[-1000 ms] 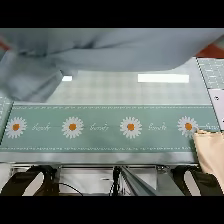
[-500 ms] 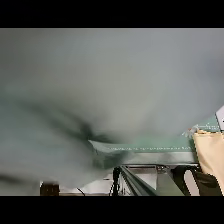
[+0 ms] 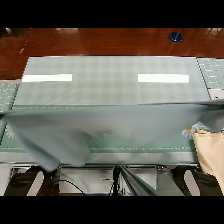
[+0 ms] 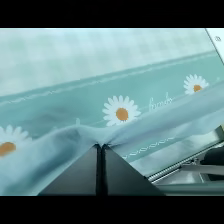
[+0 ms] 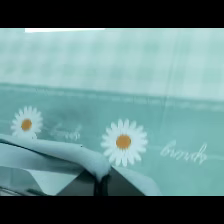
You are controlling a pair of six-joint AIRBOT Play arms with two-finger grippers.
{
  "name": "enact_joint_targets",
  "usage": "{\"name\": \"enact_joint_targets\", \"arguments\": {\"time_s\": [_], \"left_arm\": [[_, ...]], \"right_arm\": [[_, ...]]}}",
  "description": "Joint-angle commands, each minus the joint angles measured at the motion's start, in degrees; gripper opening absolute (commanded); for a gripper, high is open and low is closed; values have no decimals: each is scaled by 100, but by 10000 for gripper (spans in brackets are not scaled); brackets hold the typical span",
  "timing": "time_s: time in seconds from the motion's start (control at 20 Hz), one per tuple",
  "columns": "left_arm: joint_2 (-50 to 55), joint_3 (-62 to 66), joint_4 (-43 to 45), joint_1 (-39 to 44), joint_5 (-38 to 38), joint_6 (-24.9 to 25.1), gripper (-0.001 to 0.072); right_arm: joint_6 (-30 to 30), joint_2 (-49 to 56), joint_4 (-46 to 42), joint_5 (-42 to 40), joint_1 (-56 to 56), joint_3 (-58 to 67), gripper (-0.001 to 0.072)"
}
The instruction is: Fold the shirts.
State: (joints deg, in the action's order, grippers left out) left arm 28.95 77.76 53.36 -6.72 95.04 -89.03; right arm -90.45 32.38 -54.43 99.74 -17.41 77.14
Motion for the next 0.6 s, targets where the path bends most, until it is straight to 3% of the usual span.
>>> {"name": "enact_joint_targets", "arguments": {"time_s": [0.0,0.15,0.35,0.55], "left_arm": [[271,-2044,-328,4,-1523,780,15],[1255,-3023,-667,354,-2833,1523,15],[3130,-2798,-1145,1069,-4214,2516,16],[4564,-1937,-1185,1189,-4837,2662,18]], "right_arm": [[407,192,-72,-1233,2,-1886,31],[973,964,-20,-2391,195,-2562,30],[1355,2098,48,-3646,813,-2555,31],[1665,2754,-17,-4852,1196,-2553,31]]}}
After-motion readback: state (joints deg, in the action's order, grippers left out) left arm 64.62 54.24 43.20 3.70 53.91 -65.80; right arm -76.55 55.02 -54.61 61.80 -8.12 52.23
